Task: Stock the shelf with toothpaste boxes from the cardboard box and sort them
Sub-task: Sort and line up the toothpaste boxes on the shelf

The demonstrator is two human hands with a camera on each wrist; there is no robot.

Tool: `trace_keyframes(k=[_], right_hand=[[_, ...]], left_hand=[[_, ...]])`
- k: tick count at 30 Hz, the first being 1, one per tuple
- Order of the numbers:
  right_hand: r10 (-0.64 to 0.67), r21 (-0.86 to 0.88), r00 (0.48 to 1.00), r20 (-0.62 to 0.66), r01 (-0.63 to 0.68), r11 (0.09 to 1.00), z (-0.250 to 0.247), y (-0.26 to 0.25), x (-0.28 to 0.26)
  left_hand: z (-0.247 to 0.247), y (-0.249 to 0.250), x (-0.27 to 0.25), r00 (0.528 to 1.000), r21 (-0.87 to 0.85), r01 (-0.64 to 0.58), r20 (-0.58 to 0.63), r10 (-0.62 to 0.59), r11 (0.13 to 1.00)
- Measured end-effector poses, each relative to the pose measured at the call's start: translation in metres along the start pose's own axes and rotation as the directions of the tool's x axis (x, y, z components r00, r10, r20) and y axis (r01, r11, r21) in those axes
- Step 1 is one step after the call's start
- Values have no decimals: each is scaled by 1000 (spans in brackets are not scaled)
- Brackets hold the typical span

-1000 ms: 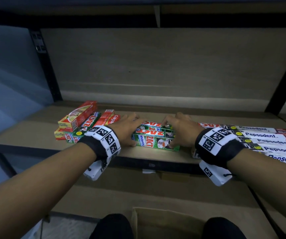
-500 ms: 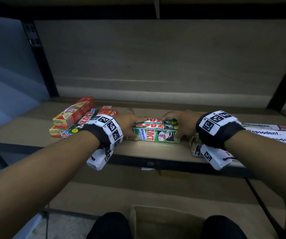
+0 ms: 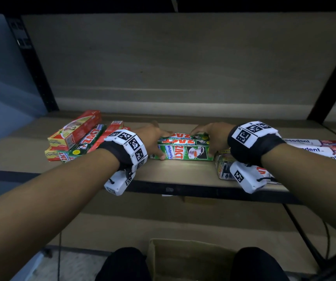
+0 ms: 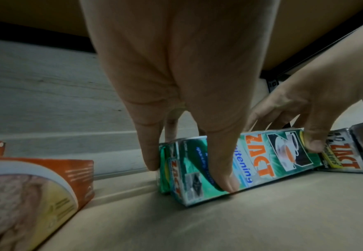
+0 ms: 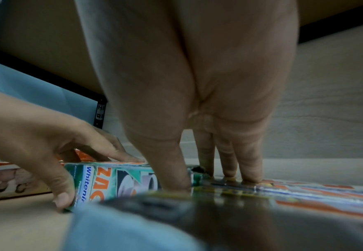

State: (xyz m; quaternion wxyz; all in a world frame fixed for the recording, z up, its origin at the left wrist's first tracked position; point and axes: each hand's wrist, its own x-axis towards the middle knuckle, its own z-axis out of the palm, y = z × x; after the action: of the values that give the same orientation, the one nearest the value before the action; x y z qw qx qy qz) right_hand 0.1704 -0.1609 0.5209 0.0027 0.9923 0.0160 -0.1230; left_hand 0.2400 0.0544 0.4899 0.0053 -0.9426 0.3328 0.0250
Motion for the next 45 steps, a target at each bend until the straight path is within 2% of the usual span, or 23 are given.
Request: trace_keyframes(k=[6,12,19,24,27,30,34,38,41,45], right_hand=[[6,9,999,-38,-6,1000,5,1,-4],[32,143,998,-60,-23,989,9,7,-10],[19,144,992,-127,0,990,9,-5,-25],[-40,196,982,-184,77,978,3,-40,-34],[-124,151,959,-254,166,974,1,-68,-36],[-222,147,937,-268,268,952,4,-101,-36],[-326,192,914,-241,374,907,19,-145,-29],[-343,241,893,-292,416,877,40,-182,-18],[-322,275,901,-291,401,874,53,-199,-12],[-266,310,883,-387,396,864,66,-208,-7]], left_hand=[[-1,10,-5,1000,12,3,1,-3,1000],[4,14,-14,998,12,65,-10,-65,998],[3,10,-39,996,-12,48,-72,-48,999],[-1,-9,-62,993,-45,66,-93,-70,997],[-1,-29,-84,988,-91,112,-93,-120,990],[0,-55,-110,984,-96,178,11,-178,979],[4,-84,-147,949,8,267,173,-264,964],[7,-99,-165,964,-38,231,146,-224,972],[15,-105,-170,974,-51,204,110,-197,978],[31,-120,-166,988,-79,146,53,-142,986]])
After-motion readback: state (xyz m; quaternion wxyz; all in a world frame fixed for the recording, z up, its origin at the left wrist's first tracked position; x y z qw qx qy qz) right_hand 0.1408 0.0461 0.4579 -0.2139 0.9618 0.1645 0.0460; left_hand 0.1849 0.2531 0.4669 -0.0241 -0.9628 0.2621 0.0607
